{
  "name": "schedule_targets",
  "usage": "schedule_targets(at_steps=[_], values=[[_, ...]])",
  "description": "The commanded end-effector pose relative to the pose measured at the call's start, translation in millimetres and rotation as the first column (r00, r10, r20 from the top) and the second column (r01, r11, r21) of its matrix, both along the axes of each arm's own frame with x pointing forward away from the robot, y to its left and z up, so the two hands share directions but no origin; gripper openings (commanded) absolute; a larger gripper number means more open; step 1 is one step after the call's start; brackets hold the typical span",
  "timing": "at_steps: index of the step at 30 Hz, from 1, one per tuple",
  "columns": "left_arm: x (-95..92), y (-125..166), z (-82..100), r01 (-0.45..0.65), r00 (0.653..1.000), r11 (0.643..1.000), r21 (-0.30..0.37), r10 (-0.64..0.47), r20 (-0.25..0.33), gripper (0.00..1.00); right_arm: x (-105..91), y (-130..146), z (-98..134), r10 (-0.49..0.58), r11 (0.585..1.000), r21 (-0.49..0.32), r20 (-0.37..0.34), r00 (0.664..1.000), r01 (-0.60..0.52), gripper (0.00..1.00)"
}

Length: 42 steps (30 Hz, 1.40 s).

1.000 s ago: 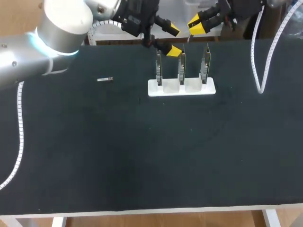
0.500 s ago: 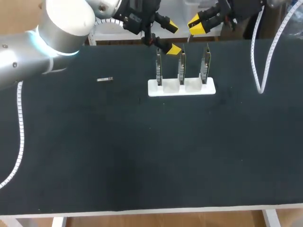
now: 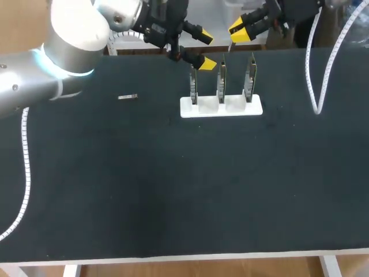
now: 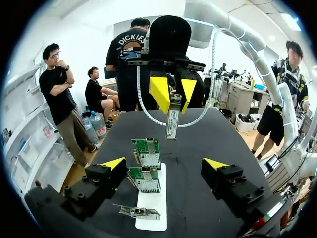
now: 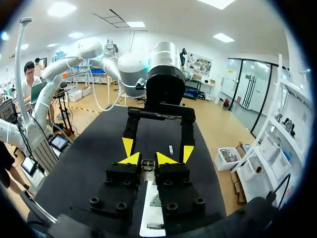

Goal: Pick up the optical module with the left hand, and insert it into the network port with the right hand.

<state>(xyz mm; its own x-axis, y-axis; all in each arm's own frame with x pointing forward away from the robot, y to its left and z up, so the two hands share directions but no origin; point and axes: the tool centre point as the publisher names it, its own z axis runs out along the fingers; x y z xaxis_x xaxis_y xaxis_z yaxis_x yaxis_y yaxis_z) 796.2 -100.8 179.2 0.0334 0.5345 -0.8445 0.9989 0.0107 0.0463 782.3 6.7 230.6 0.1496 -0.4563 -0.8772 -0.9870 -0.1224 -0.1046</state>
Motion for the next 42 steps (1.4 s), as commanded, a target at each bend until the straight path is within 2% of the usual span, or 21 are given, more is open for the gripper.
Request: schedule_targets(at_steps=[1,7,22,31,42], values=[[-1.0,0.1,0.1,-0.001,1.0,1.0,0.0,0.001,0.003,1.0,-1.2,-0.1,0.3,-0.002,1.0,0.0,0.002,1.0,0.002,0.0],[-1.0,0.1,0.1,-0.001,1.0,1.0,0.0,0.001,0.003,1.0,0.3,2.8,-0.9,0.001,1.0,-0.009,-0.011,1.0,-0.002,0.0],[-1.0,0.1,0.1,-0.001,1.0,1.0,0.0,0.001,0.003,1.0,13.4,1.6,-21.8,0.001,0.999,-0.049,-0.059,0.998,-0.003,0.0],[-1.0,0.1,0.1,-0.001,1.0,1.0,0.0,0.001,0.003,1.0,24.3,10.4,-22.7,0.055,0.99,-0.125,-0.071,0.996,-0.064,0.0],[-1.0,0.1,0.1,-0.001,1.0,1.0,0.0,0.001,0.003,1.0,28.7,9.7,-30.1,0.056,0.986,-0.149,-0.102,0.993,-0.071,0.0]])
